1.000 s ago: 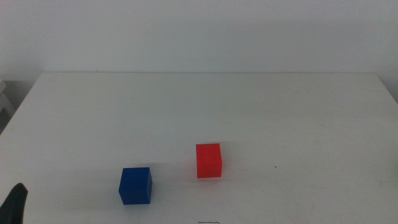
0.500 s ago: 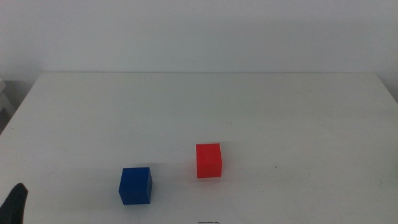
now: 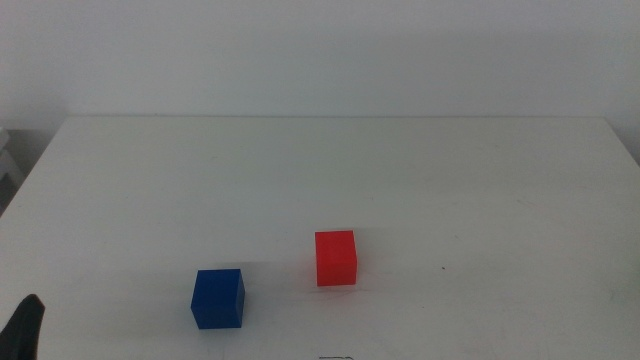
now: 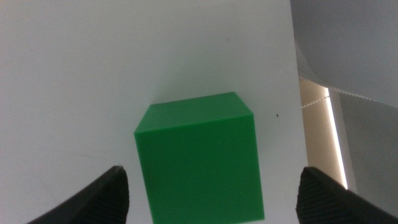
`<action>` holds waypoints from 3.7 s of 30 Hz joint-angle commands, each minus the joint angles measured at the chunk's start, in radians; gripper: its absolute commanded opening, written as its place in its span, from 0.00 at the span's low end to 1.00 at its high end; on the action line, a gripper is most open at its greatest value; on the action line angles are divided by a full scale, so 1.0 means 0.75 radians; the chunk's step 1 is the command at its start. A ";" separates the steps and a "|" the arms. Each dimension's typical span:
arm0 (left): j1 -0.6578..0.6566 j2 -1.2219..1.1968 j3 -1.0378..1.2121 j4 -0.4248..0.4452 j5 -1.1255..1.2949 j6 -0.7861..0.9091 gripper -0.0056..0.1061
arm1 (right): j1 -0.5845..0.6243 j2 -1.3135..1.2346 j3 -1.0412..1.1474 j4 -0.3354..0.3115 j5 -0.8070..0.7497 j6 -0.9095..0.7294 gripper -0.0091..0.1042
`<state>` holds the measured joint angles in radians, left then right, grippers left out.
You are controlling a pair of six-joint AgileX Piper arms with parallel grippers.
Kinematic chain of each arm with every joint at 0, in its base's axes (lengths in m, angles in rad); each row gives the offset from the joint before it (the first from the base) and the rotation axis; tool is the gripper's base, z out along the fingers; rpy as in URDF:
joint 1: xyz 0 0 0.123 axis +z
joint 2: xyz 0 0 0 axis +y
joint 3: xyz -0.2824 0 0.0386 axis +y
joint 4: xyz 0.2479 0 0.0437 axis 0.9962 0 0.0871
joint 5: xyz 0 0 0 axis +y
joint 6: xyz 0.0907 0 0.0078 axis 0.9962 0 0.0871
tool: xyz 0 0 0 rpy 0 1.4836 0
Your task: Stack red cubes first, then green, then blue cubes in a specific spot.
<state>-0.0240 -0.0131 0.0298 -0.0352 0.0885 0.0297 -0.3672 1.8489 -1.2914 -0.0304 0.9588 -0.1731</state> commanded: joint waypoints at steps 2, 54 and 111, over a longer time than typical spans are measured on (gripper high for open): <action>-0.003 -0.027 -0.004 -0.015 -0.118 -0.001 0.85 | -0.007 -0.039 -0.033 -0.015 -0.022 -0.017 0.75; -0.003 -0.027 -0.004 -0.015 -0.118 -0.001 0.85 | 1.331 0.163 -0.811 -0.042 0.456 0.980 0.07; -0.003 -0.027 -0.004 -0.015 -0.118 -0.001 0.85 | 1.482 0.258 -0.821 -0.066 0.439 1.130 0.07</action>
<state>-0.0240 -0.0131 0.0298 -0.0352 0.0885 0.0297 0.7416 2.1034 -1.8855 -0.0642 1.2327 0.6827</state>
